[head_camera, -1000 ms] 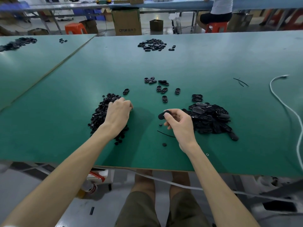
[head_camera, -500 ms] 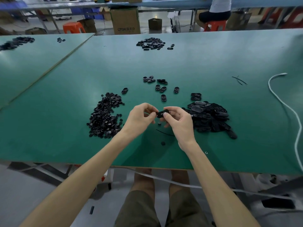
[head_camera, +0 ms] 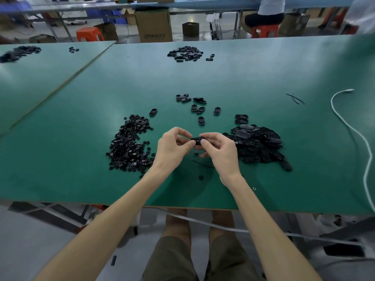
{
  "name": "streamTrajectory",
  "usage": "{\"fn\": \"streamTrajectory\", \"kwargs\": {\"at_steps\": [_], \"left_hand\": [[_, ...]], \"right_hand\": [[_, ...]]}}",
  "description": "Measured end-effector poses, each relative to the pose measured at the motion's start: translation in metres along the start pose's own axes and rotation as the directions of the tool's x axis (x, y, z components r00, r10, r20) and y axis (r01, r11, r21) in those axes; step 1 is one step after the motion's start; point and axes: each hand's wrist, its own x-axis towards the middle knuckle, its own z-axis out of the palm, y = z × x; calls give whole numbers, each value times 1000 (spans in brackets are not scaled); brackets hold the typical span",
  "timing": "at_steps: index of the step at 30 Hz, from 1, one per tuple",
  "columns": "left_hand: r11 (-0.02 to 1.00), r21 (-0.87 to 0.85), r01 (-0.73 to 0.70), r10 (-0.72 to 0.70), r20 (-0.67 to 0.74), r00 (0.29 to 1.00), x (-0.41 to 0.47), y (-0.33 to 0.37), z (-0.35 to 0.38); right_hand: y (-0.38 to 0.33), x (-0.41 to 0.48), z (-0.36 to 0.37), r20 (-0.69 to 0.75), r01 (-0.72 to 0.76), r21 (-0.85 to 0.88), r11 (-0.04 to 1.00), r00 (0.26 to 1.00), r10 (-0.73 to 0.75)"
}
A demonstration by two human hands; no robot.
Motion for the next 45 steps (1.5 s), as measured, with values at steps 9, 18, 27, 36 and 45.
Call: {"fn": "streamTrajectory", "kwargs": {"at_steps": [9, 18, 27, 36, 45], "left_hand": [[997, 72, -12, 15, -37, 999, 7, -4, 5], [988, 152, -40, 48, -53, 997, 7, -8, 1], [997, 35, -71, 72, -6, 997, 6, -10, -1], [958, -265, -112, 98, -66, 993, 9, -1, 15], [918, -398, 2, 47, 115, 992, 10, -9, 13]], "right_hand": [[0, -1, -1, 3, 9, 24, 1000, 1000, -9], [1, -2, -2, 43, 8, 11, 1000, 999, -9], [1, -2, -4, 54, 20, 13, 1000, 998, -21], [6, 0, -5, -6, 29, -89, 996, 1000, -29], [8, 1, -4, 20, 34, -152, 988, 999, -31]]}}
